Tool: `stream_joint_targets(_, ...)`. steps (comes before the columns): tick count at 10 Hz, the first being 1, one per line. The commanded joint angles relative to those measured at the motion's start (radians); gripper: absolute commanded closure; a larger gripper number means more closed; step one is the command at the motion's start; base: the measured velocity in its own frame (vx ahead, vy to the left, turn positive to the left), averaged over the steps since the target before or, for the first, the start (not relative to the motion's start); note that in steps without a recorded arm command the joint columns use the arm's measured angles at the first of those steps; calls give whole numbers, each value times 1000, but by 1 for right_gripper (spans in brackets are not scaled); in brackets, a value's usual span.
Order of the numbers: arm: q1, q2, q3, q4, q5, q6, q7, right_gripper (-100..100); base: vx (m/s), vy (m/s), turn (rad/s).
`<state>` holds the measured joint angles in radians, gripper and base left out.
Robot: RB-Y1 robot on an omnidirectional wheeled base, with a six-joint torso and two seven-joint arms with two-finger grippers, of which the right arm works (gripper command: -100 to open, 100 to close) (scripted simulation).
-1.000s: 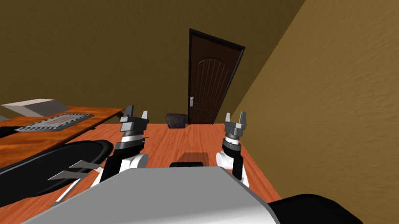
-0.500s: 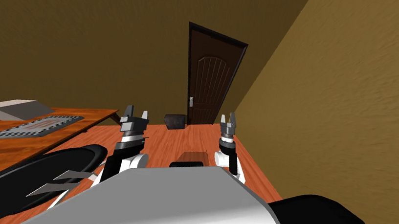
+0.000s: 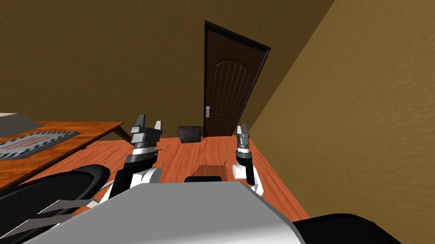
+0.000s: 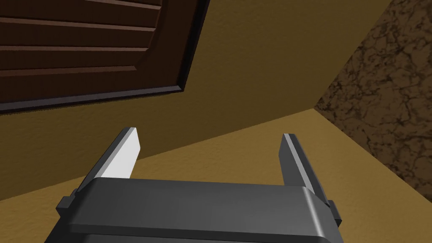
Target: Pull the door open
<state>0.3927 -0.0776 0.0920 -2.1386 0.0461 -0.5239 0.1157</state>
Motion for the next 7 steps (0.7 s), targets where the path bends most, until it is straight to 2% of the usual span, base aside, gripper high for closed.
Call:
stream_joint_targets(1, -12, -6, 6, 28, 21, 4, 30, -100, 89, 44, -56)
stream_joint_targets(7, -68, -26, 22, 147, 99, 25, 137, -100, 93, 54, -53)
